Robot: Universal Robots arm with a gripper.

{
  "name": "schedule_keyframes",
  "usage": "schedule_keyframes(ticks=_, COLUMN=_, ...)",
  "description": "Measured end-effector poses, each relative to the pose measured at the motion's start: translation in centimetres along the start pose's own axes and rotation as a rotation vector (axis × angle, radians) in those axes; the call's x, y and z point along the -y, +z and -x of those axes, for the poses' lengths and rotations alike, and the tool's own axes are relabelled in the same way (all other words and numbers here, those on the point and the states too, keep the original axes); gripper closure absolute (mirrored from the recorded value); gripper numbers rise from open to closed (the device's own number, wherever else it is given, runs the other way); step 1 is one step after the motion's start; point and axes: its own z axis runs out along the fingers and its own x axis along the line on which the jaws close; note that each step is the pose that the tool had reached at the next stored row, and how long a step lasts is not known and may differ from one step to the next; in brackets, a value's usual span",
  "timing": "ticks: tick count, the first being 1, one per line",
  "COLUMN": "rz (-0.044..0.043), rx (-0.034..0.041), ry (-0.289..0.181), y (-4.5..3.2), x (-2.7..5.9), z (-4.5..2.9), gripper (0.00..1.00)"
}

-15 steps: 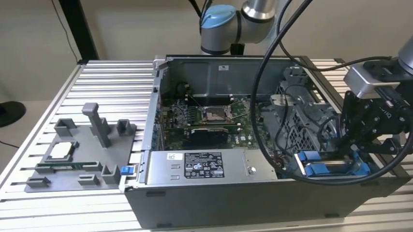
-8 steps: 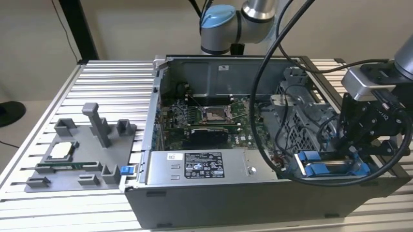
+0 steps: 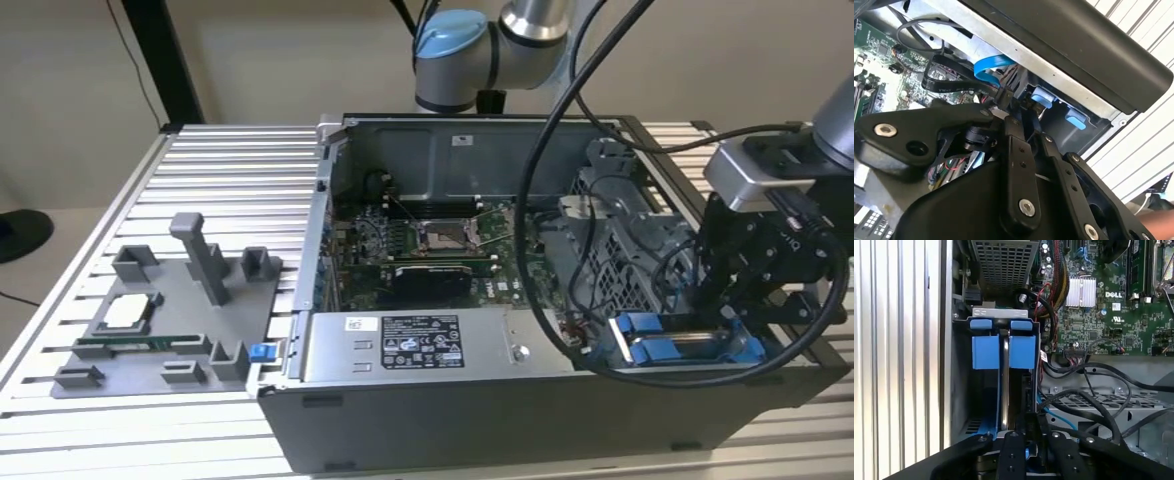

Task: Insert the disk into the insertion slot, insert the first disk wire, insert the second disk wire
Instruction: 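Insert the first disk wire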

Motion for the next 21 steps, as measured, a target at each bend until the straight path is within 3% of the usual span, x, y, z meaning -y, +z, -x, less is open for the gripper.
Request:
schedule_keyframes(ticks=12, rz=0.0036, rx=-0.0026, ry=0.0, y=-1.39, x=-0.07, z=0.08, gripper=0.0)
schedule_keyframes(ticks=21, rz=0.0053, rx=-0.0025, ry=0.001, y=-3.31, x=-0.16, z=0.22, gripper=0.0)
